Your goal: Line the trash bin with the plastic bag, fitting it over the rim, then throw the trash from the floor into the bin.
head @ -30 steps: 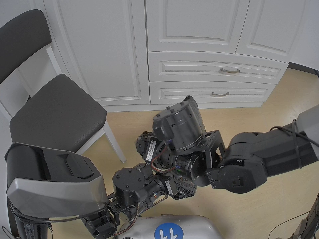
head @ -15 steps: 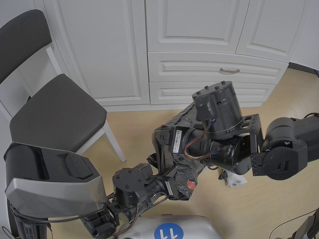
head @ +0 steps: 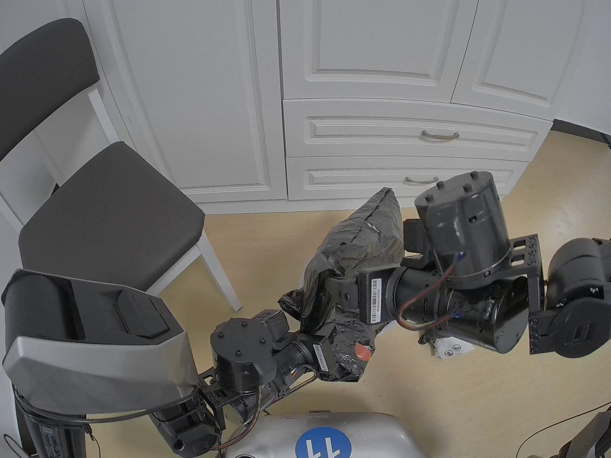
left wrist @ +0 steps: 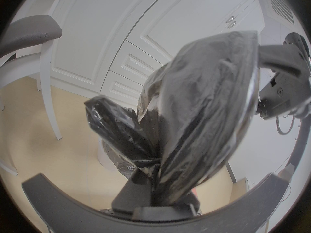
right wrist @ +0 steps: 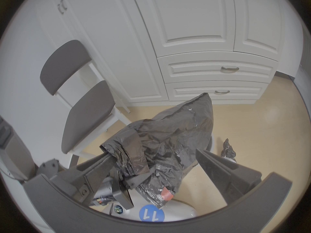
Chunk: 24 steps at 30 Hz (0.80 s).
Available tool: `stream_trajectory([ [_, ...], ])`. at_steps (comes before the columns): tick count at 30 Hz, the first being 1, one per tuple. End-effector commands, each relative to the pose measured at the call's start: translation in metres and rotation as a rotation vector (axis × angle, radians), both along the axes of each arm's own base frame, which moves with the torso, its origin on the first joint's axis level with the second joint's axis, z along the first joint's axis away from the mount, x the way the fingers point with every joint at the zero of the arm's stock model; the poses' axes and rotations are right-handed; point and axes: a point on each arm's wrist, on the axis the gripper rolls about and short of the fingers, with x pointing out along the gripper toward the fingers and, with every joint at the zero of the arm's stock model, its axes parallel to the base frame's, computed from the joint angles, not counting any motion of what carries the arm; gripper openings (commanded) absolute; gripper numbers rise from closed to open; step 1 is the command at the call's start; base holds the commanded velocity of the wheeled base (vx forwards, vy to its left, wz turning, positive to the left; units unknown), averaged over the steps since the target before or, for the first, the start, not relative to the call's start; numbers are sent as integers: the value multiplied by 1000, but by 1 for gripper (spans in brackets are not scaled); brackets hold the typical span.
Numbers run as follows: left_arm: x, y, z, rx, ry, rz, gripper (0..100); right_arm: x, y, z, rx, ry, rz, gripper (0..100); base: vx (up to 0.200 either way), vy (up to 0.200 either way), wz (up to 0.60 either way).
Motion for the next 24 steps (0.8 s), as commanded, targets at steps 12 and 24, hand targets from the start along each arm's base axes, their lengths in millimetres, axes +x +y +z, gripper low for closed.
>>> stream_trajectory([
  [12, 0, 0, 7, -18, -16, 2, 0, -51, -24, 7, -75, -61, 127, 100, 0, 0, 0],
  [24, -12, 13, 45, -87, -81, -11, 0, -27, -62, 47, 30, -288, -74, 100, 0, 0, 0],
])
